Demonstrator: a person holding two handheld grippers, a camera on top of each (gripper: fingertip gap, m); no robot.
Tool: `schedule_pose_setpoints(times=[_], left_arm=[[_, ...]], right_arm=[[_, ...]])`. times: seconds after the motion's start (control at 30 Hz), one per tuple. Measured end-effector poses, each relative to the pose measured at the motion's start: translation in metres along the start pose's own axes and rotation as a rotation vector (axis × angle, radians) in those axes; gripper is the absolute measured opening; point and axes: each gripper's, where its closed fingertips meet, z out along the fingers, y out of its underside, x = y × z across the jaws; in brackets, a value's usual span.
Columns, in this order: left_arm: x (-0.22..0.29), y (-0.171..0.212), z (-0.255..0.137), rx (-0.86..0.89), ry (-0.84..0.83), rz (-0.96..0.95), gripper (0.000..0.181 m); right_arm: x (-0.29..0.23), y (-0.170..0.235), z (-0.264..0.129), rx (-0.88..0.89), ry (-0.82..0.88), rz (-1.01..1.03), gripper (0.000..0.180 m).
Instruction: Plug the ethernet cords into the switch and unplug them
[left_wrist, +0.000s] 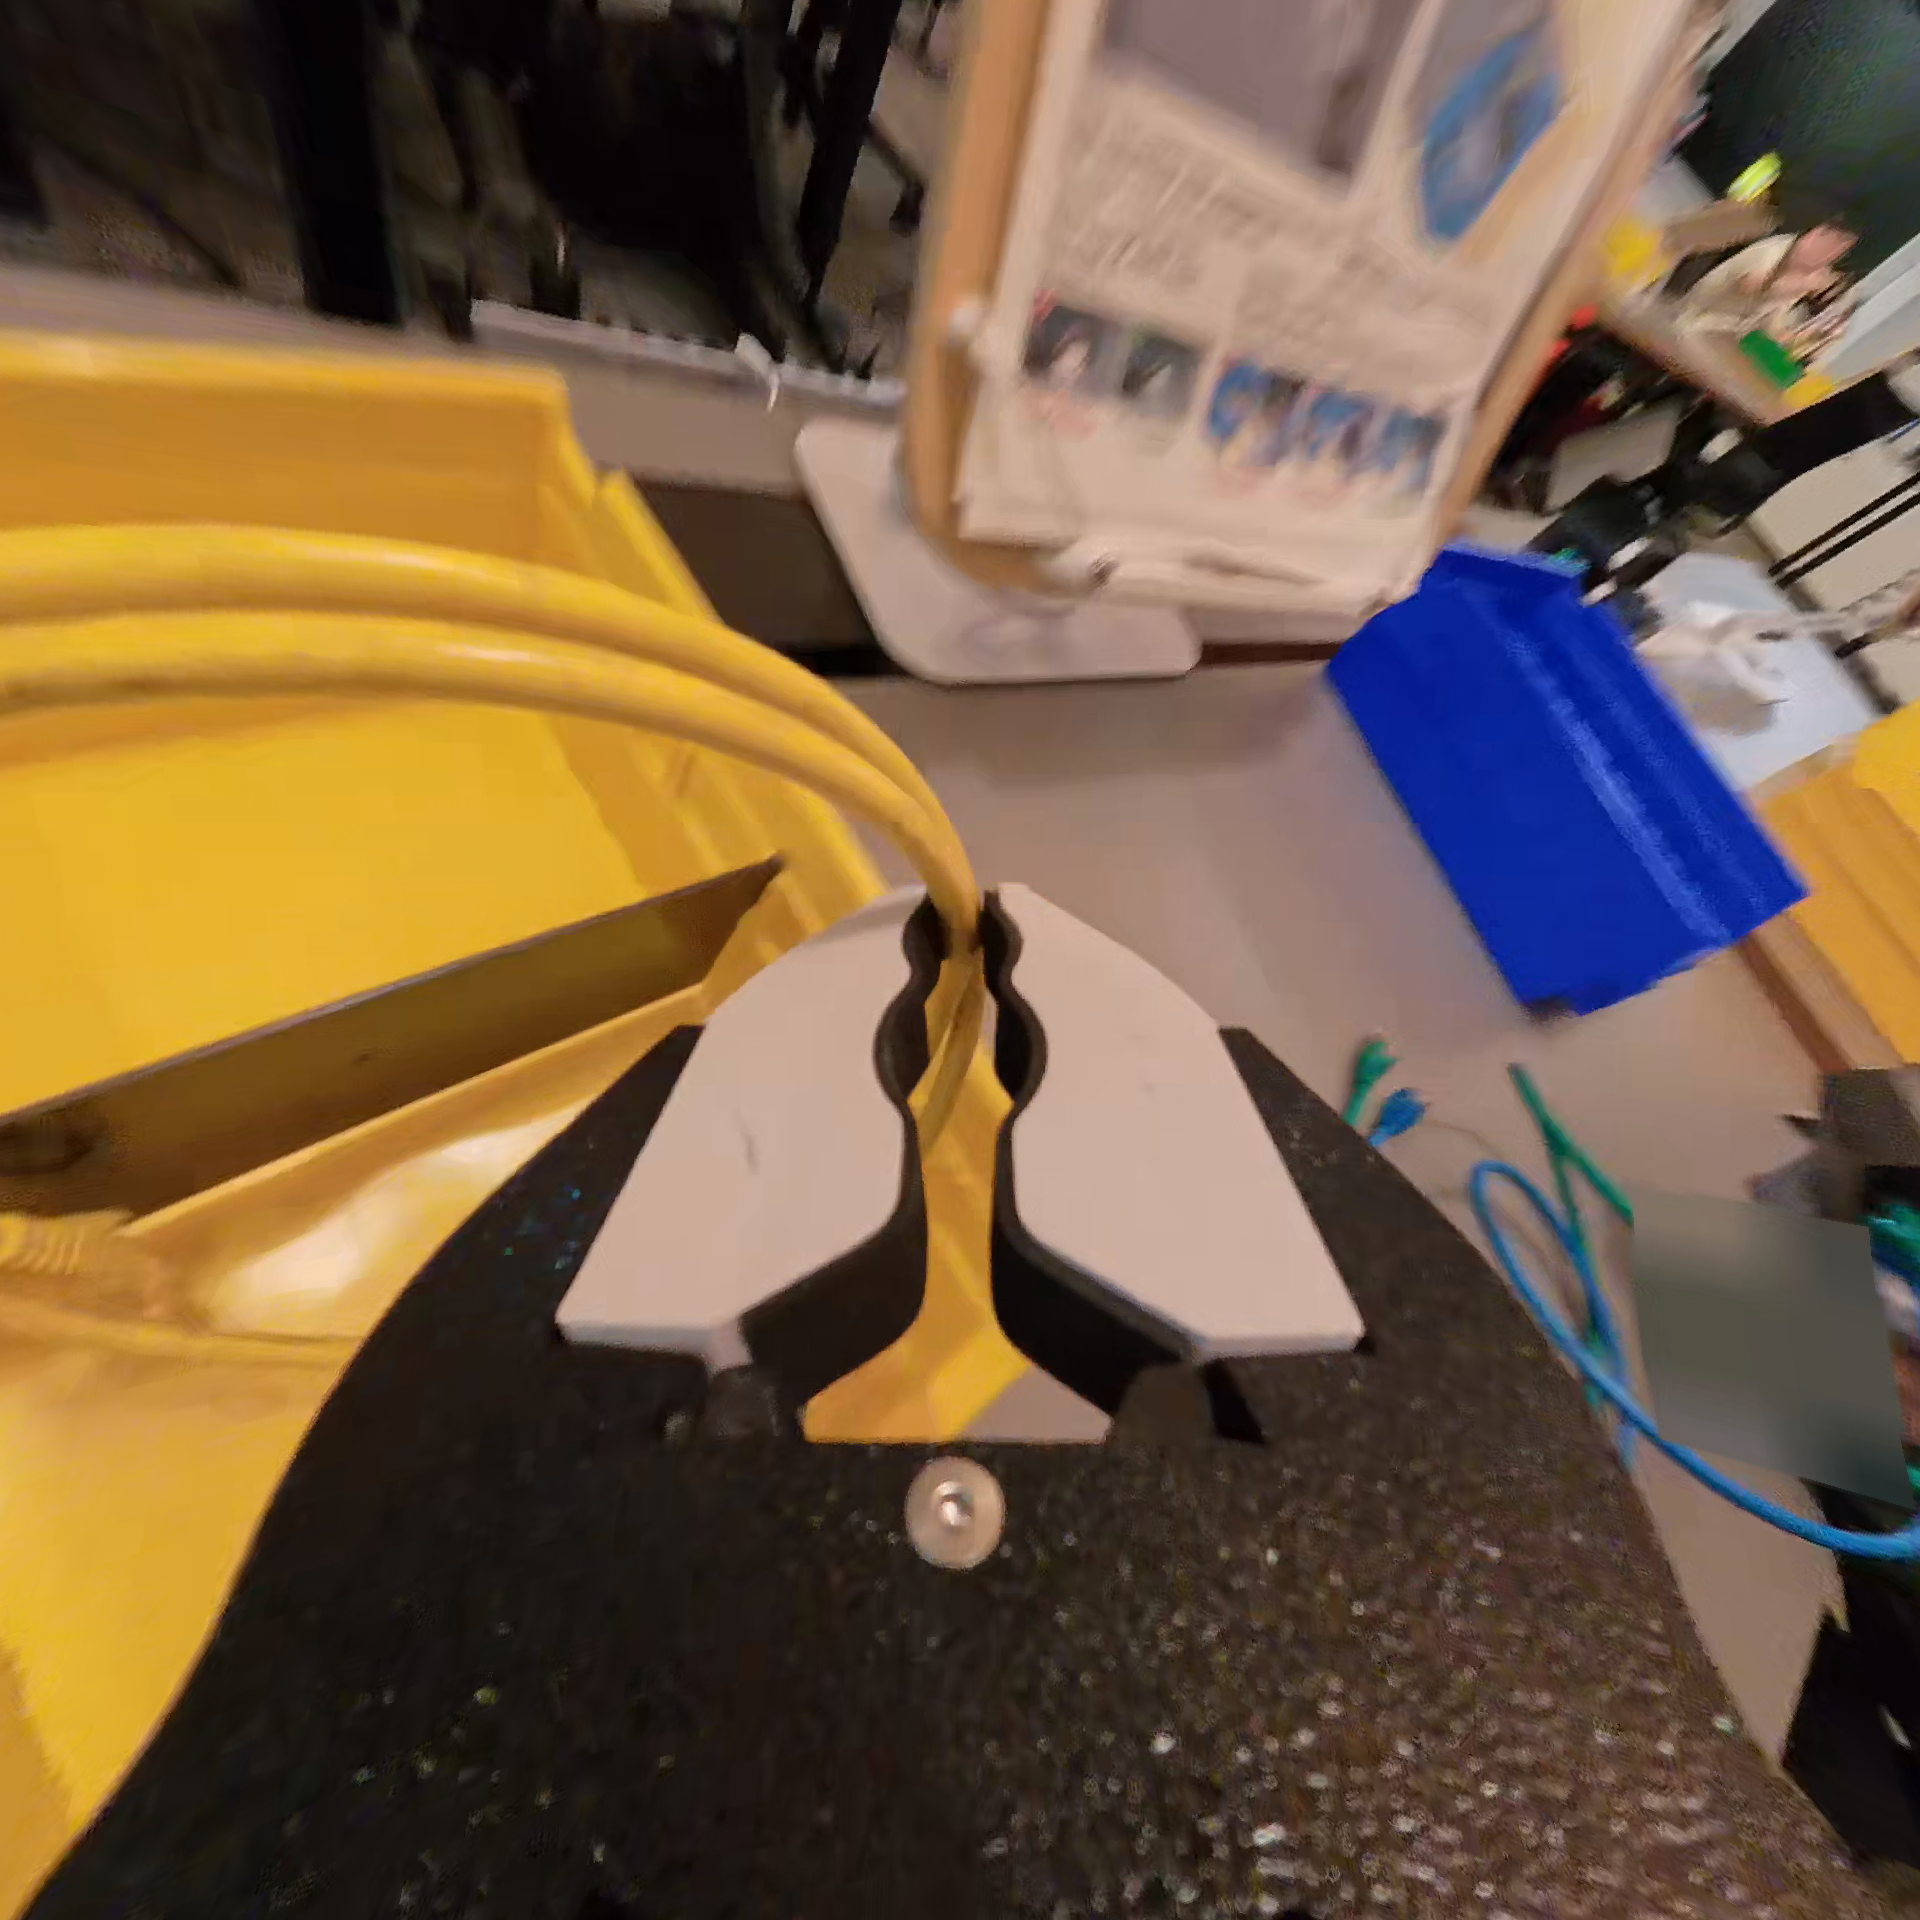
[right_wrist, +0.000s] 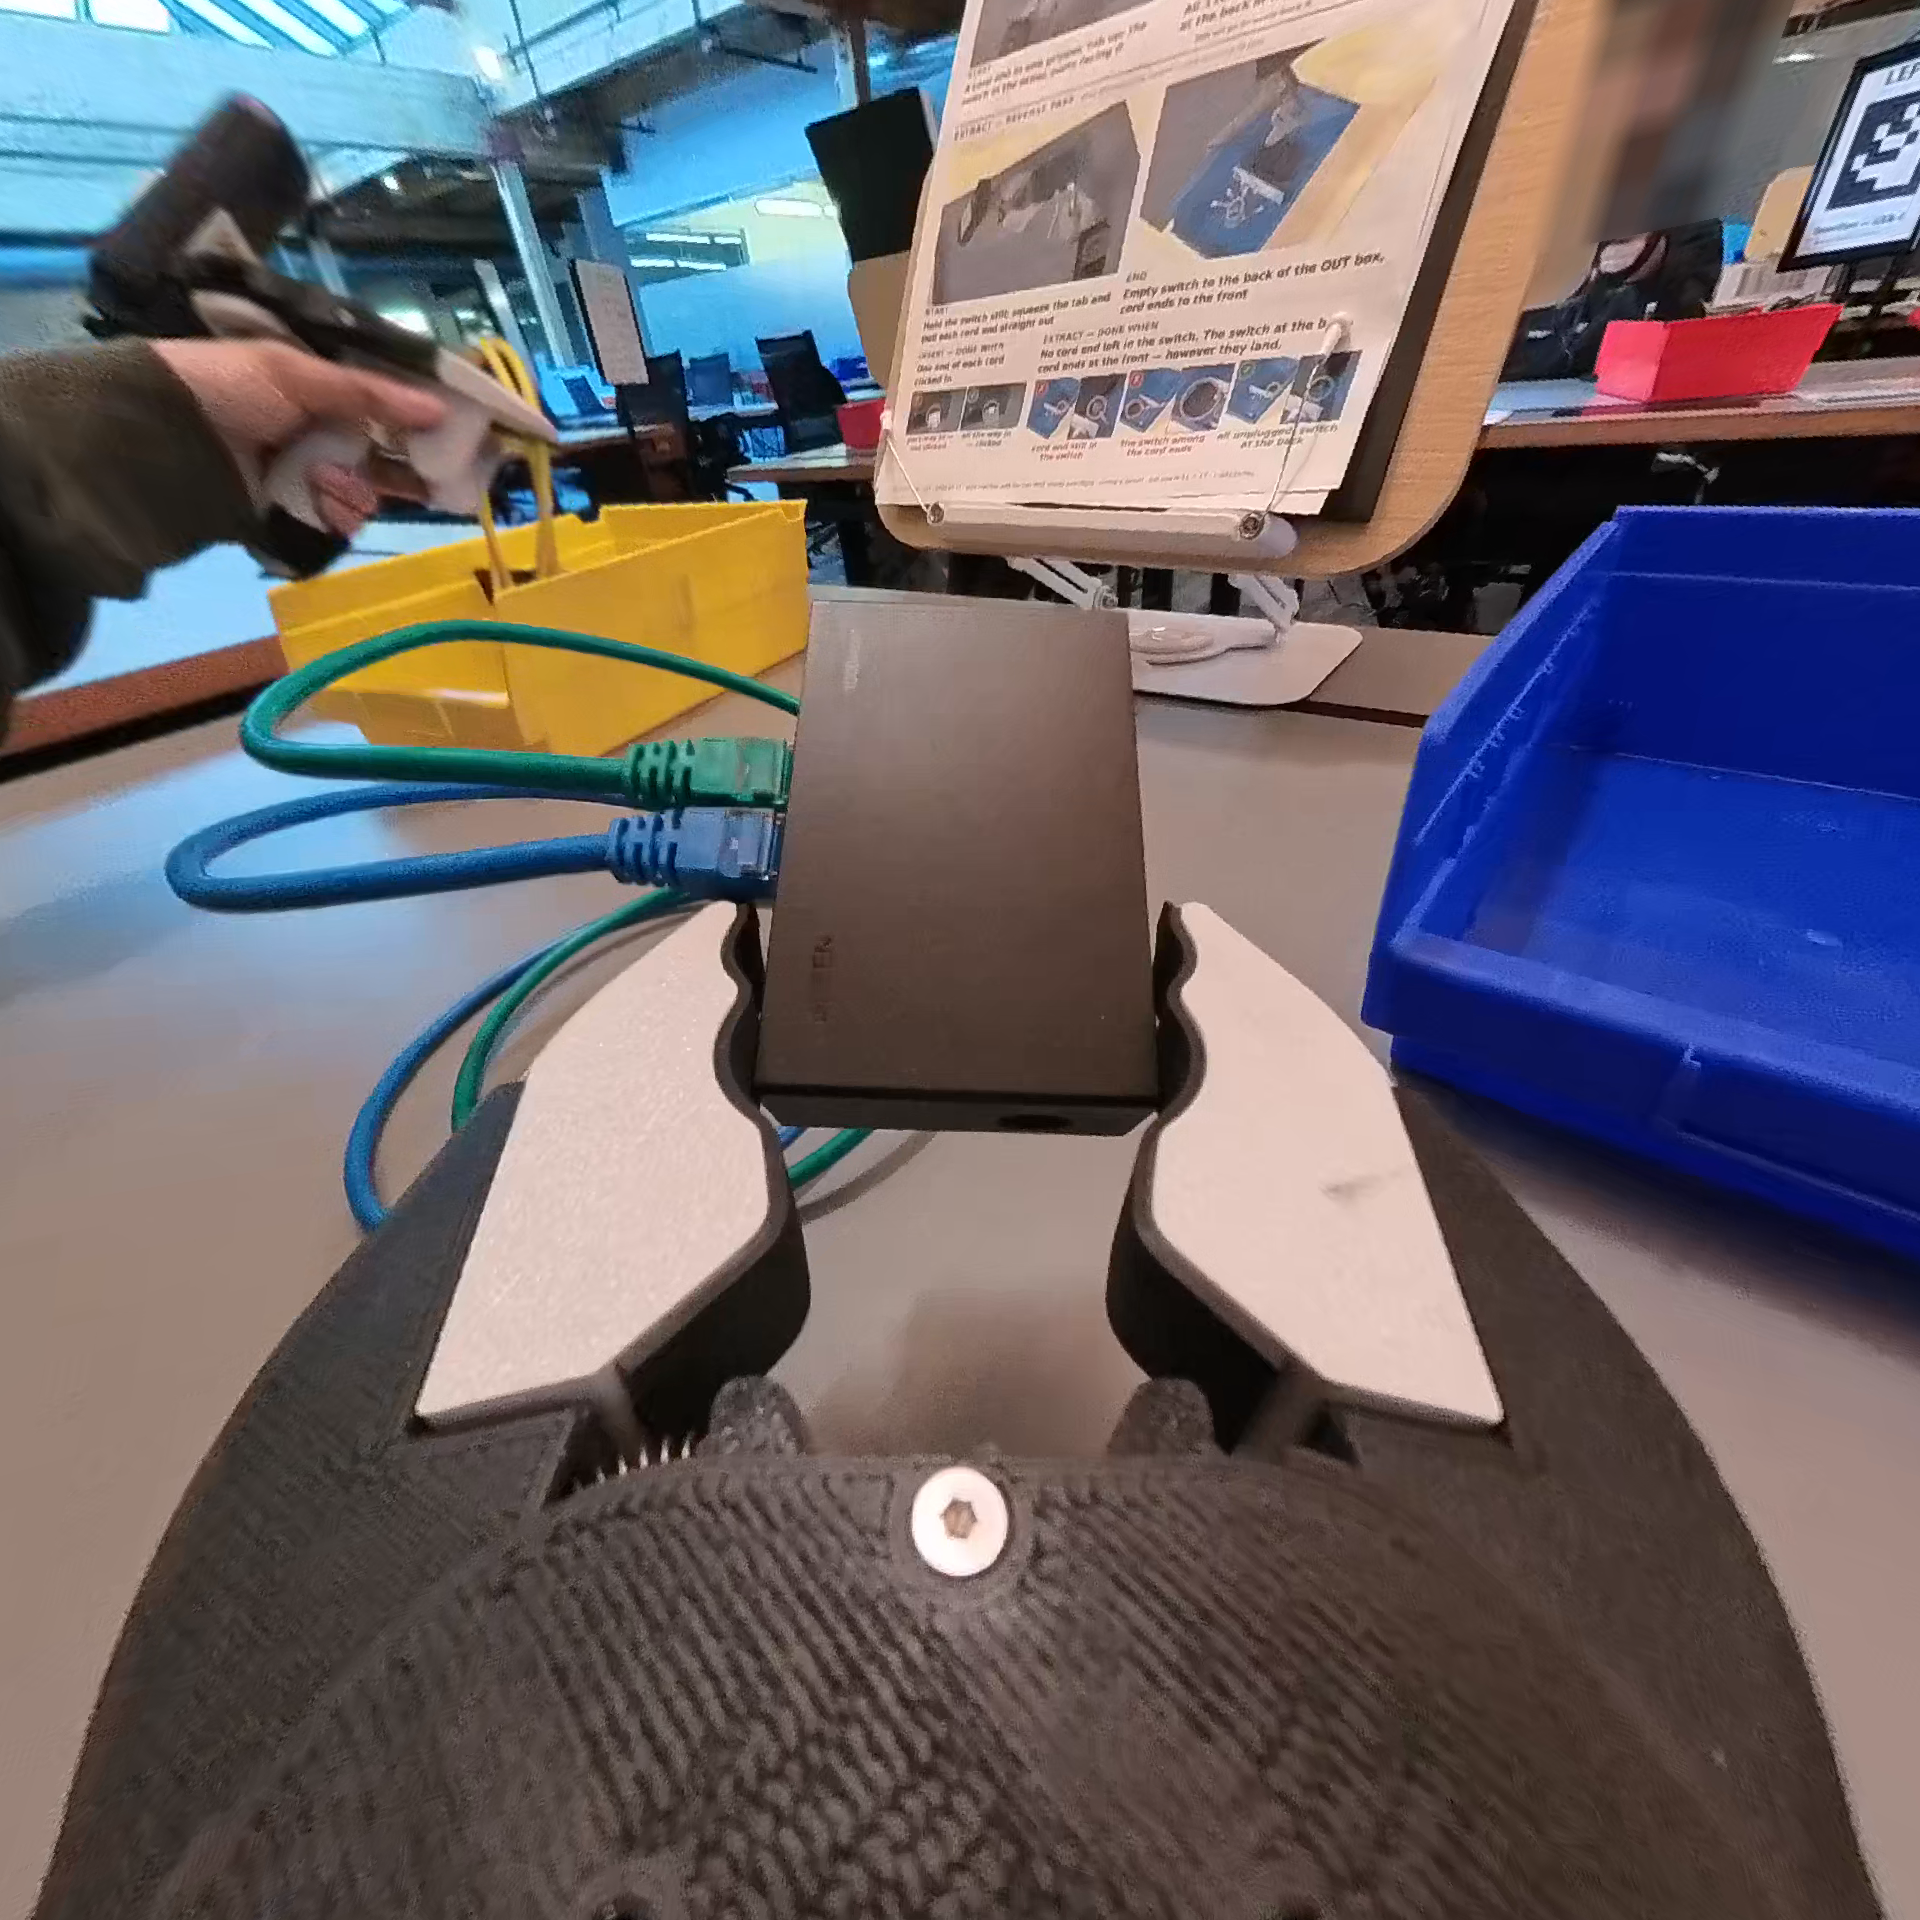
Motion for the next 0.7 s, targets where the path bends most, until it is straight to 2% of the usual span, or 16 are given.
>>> schedule_pose_setpoints(times=[0.1, 0.17, 0.3, 0.37, 0.43, 0.53, 0.7], left_arm=[[0.069, -0.023, -0.033, 0.084, 0.156, 0.072, 0.006], [0.123, -0.020, -0.050, 0.107, 0.310, 0.128, 0.006], [0.222, 0.023, -0.080, 0.182, 0.706, 0.235, 0.006], [0.250, 0.058, -0.094, 0.247, 0.868, 0.300, 0.006], [0.258, 0.097, -0.100, 0.260, 0.960, 0.314, 0.006], [0.247, 0.139, -0.100, 0.249, 0.979, 0.233, 0.006], [0.212, 0.194, -0.107, 0.121, 0.835, 0.242, 0.006]], right_arm=[[0.003, -0.002, -0.002, 0.016, 0.001, 0.024, 0.073], [0.005, -0.004, -0.003, 0.031, 0.006, 0.038, 0.073], [0.008, -0.008, -0.007, 0.066, 0.008, 0.056, 0.073], [0.008, -0.009, -0.008, 0.079, 0.006, 0.058, 0.073], [0.006, -0.009, -0.008, 0.074, 0.000, 0.050, 0.073], [0.005, -0.007, -0.007, 0.059, 0.003, 0.033, 0.073], [0.002, -0.006, -0.006, 0.052, 0.002, 0.009, 0.073]])
